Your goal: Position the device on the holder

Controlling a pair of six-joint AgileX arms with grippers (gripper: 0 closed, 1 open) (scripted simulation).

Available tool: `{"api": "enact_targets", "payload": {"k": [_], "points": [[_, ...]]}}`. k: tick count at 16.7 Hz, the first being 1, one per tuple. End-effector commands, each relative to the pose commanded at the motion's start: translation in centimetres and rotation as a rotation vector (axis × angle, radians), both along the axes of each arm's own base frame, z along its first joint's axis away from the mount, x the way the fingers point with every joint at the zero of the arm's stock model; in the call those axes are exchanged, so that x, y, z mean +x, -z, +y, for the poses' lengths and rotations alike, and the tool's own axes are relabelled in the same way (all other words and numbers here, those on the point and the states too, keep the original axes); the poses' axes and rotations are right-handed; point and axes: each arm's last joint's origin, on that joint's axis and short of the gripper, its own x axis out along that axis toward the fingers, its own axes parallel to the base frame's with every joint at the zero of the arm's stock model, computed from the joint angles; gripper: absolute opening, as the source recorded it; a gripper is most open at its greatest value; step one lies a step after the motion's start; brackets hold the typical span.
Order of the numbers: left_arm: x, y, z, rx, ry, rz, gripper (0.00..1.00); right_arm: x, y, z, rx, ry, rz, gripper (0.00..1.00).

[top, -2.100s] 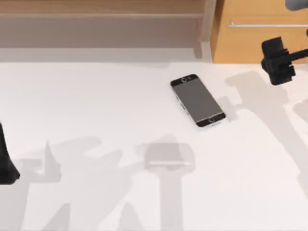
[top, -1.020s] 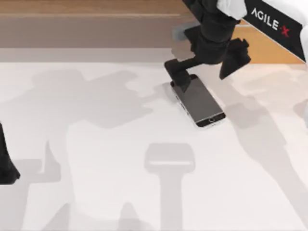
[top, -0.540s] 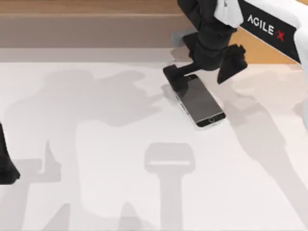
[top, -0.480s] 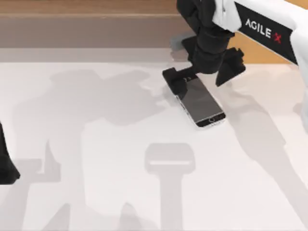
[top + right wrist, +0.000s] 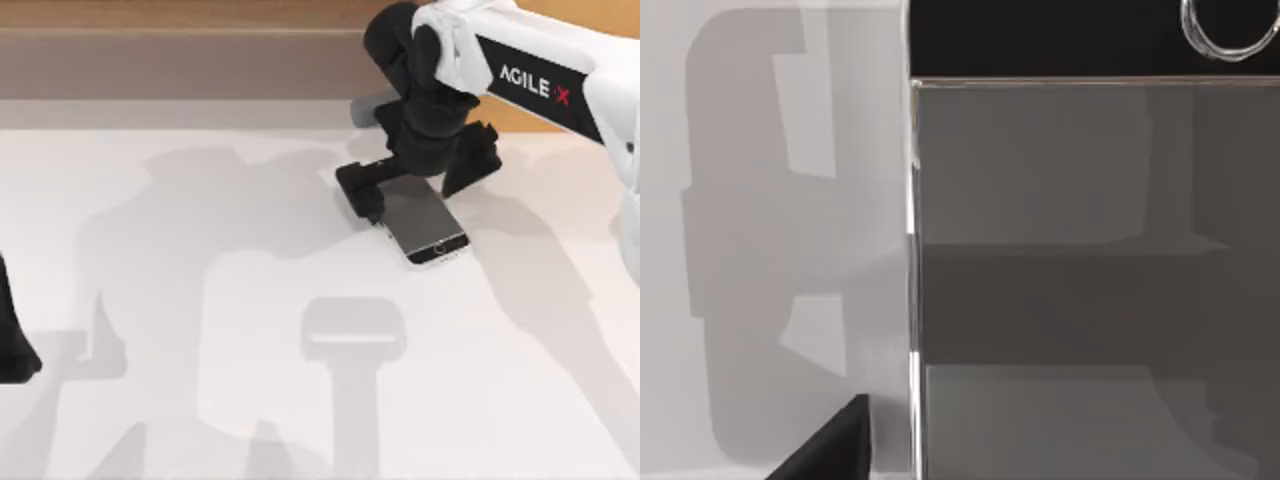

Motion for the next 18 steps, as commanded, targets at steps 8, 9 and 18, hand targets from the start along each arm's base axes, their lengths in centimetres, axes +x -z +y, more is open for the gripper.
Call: {"api": "enact_targets", "payload": {"k": [8, 9, 18], "points": [[0.00, 0.00, 0.00, 0.000, 0.000, 0.000, 1.00, 0.00, 0.00, 0.00, 0.000, 0.000, 0.000, 0.40], [0.00, 0.00, 0.00, 0.000, 0.000, 0.000, 1.00, 0.00, 0.00, 0.00, 0.000, 0.000, 0.000, 0.32], [0.00, 0.00, 0.00, 0.000, 0.000, 0.000, 1.00, 0.00, 0.00, 0.00, 0.000, 0.000, 0.000, 0.00]]}}
